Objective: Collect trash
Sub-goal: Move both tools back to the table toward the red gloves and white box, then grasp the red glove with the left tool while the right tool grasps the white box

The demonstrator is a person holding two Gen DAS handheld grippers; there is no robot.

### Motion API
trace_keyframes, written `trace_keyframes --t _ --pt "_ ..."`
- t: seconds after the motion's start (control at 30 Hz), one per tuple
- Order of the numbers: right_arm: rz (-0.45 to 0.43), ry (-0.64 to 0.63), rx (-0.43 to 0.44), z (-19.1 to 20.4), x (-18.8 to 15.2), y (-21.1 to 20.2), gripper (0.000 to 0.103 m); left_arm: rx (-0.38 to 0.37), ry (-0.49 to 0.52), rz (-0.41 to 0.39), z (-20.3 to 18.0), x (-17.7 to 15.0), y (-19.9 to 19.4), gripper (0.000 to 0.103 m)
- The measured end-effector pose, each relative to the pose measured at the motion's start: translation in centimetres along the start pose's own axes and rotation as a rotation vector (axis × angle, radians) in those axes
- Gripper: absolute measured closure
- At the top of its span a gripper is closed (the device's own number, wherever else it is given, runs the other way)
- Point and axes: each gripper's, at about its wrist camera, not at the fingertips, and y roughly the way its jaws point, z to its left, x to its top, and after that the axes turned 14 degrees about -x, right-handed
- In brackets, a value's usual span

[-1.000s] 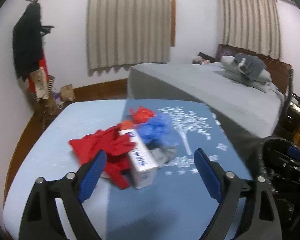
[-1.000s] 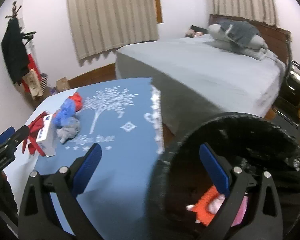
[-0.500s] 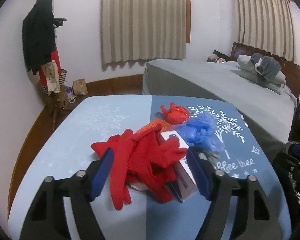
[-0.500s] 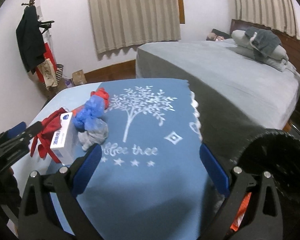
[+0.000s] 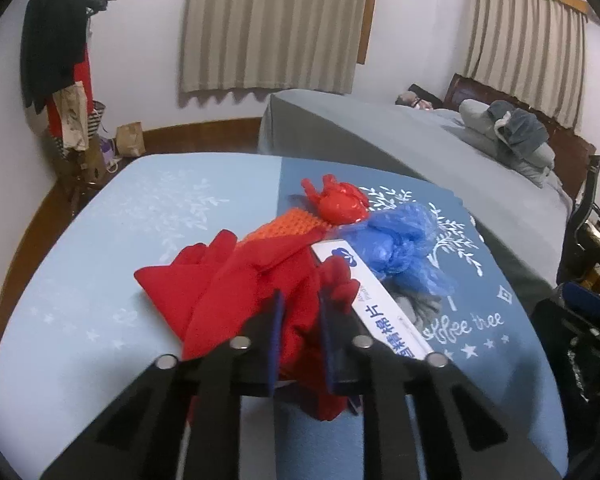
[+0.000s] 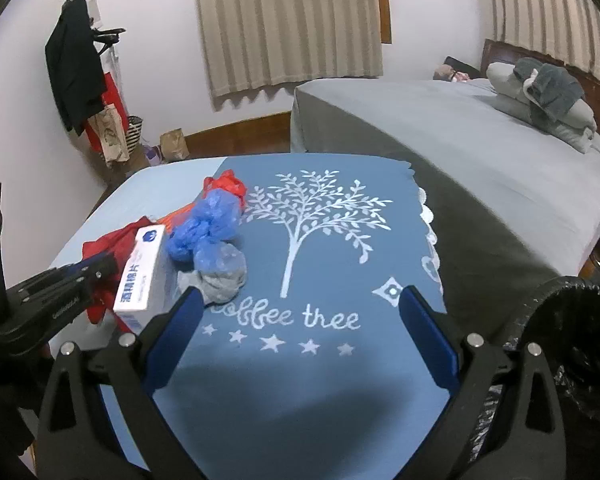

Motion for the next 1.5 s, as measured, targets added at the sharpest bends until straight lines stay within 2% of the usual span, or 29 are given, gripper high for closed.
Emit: trace_keyframes --t 0.37,0.73,0.87,1.2,1.3,1.4,1.47,1.5 --pt "-0.018 -0.003 0.044 1.4 -0.1 -1.0 0.008 -0.006 0.021 -0.101 -2.0 0.0 -5.2 0.093" --pt "-0.038 -0.046 0.145 6.1 -0.2 -1.6 0.009 0.061 -0.012 -0.085 0.8 -2.0 -8.7 0.093" --pt "-0.032 -0.085 0.18 8.6 -0.2 -1.4 0.02 0.082 -0.025 -0.08 1.9 -2.6 -9.2 0.093" --pt "0.032 -0.12 0.176 11.2 -0.8 0.5 0.032 0.085 -0.046 -0.078 2.8 -3.2 -9.6 0.093" --pt "0.054 -0.121 0.168 11.6 -0.8 1.2 0.04 0.084 -0.047 -0.075 2.6 -3.3 -9.4 0.093" --pt "0.076 -0.132 0.175 11.9 -0.8 1.9 0.054 0.082 -0.051 -0.073 2.6 -3.2 -9.2 0.093" --pt "0.083 -0.14 0.187 12.1 -0.8 2.0 0.07 0.081 -0.051 -0.072 2.7 -3.3 -9.2 0.093" --pt "0.086 -0.143 0.195 12.2 -0.8 2.0 0.073 0.08 -0.051 -0.071 2.6 -3.3 -9.2 0.093"
